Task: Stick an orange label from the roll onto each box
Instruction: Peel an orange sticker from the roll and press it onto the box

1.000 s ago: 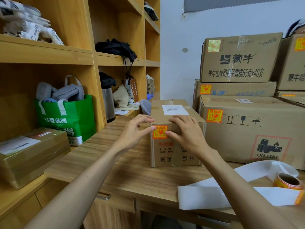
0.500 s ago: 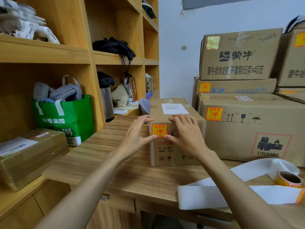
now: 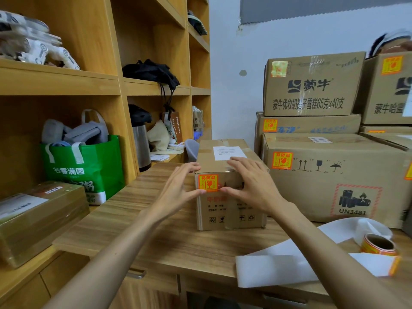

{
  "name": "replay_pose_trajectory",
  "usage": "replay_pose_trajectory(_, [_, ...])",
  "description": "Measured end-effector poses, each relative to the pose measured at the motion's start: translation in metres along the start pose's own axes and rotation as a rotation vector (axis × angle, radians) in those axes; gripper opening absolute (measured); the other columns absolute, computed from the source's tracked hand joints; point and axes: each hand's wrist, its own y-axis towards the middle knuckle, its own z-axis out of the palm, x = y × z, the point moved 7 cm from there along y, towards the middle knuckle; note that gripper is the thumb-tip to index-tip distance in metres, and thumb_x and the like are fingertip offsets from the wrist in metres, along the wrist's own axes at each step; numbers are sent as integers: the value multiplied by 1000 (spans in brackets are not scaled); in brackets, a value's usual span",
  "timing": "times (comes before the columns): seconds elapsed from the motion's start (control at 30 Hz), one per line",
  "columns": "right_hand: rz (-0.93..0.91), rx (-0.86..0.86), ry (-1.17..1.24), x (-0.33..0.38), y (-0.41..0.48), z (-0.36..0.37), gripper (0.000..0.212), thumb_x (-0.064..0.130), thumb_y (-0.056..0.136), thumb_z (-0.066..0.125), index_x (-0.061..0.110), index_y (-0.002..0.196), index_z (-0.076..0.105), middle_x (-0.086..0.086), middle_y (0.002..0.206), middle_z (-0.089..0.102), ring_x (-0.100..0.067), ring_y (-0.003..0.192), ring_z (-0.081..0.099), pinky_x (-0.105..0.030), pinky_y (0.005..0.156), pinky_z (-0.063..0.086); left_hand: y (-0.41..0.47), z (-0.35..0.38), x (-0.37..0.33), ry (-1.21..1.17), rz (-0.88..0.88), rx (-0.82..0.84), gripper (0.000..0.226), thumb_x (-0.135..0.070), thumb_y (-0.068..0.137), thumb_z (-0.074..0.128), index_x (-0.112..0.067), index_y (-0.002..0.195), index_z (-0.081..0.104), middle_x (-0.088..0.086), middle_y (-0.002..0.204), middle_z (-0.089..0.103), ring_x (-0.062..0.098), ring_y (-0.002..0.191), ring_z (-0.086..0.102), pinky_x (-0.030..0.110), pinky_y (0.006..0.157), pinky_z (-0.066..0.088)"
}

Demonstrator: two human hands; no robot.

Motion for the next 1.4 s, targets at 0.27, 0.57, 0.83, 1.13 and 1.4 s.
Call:
replay_pose_trajectory(0.27, [72,71,143,-19,-11,-12,80,79,76,40,34,141,50,7,151,45,-10,141,35,-45,120,22,-19,-54,49,76,-116,43,67,-38,82,79,-41,140,46,-19,150,41,3,140,34,41,112,29])
replay_pose_trajectory(0.57, [25,-26,120,58,10,19,60,68,88,45,33,137,52,4,137,53,-18,127,43,-39,114,23,-43,-93,43,335,-55,-136,53,-37,94,65,-24,143,51,-7,147,43,11,123,47,37,96,51])
replay_pose_trajectory(0.83, [16,5,237,102,33,30,43,50,99,45,33,137,56,7,134,56,-14,127,43,-35,111,21,-52,-67,29,321,-177,-86,76,-79,77,59,-44,143,40,-14,152,29,16,117,54,41,89,52])
replay_pose_trajectory(1.13, [214,-23,510,53,25,12,37,45,92,61,28,125,61,8,129,60,-11,119,50,-40,103,43,-64,-96,58,265,-249,-74,69,-62,82,70,-38,141,42,-12,155,27,19,123,51,51,101,49])
replay_pose_trajectory(1.4, [613,-6,769,-16,2,36,65,42,91,68,9,141,42,-6,142,51,-9,114,46,-21,87,39,-85,-143,119,-166,-451,-74,69,-21,89,74,-61,137,43,-10,160,27,23,134,47,48,107,44])
